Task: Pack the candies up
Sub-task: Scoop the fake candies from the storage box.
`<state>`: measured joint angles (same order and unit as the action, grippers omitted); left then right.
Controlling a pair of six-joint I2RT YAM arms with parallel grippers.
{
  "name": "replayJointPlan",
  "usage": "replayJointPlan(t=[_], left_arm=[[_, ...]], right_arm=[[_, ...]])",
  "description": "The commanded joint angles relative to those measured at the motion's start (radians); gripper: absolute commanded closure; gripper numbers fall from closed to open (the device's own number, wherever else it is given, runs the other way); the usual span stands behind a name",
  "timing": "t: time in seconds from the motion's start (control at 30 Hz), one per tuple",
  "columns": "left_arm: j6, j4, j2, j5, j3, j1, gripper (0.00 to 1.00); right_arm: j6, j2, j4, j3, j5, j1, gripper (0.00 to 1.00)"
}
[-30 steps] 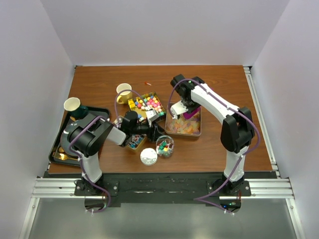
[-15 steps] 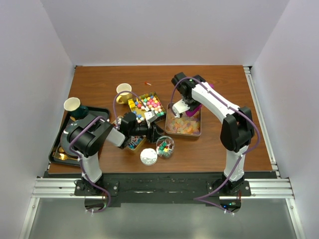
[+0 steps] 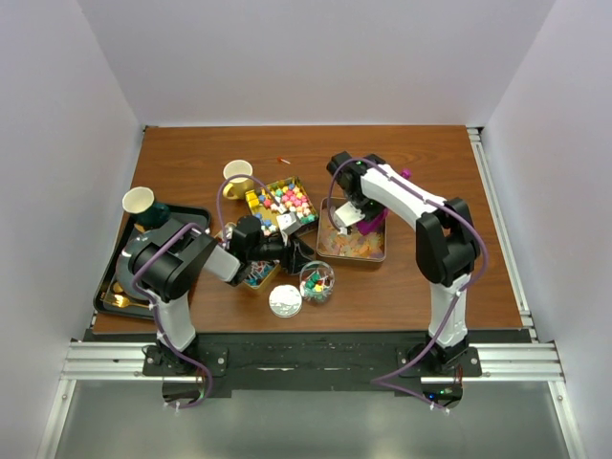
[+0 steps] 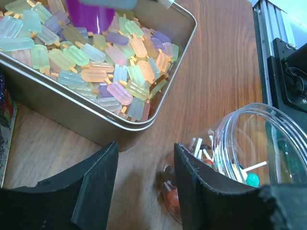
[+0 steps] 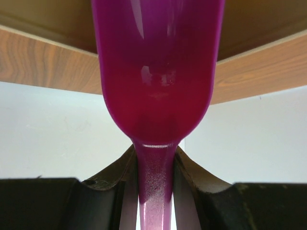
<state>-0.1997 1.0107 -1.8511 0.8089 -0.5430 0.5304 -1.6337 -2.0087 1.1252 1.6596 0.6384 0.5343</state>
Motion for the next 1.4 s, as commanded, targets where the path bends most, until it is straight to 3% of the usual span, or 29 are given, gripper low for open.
replayJointPlan(t=[0.0,0.3,0.67,0.93,1.17,1.37], left_arm=[[-0.012,0.017,-0.016,0.004,0.008,-0.004,0.46],[-0.069,0.08,-0.074,0.021,-0.012,-0.004,0.47],[-0.089,0.094,-0.12,0.038,-0.02,-0.003,0.49],[-0.121,0.132,-0.155,0.038,-0.028,-0.003,0.5],[-0.129,0.134,-0.154,0.047,-0.023,-0.006,0.51],[-0.142,0.132,-0.155,0.05,-0.025,-0.006,0.51]], right_arm=[[0.001,-0.012,0.001,-0.017,0.04,-0.004,1.0],[-0.003,0.033,-0.011,-0.118,-0.022,0.021,1.0],[0.233,-0.101,0.044,0.015,-0.103,0.122,1.0],[0.314,-0.105,0.028,-0.015,-0.195,0.193,1.0],[0.564,-0.219,0.13,0.213,-0.489,0.216,1.0],[0.58,-0.159,0.019,0.128,-0.688,0.211,1.0]])
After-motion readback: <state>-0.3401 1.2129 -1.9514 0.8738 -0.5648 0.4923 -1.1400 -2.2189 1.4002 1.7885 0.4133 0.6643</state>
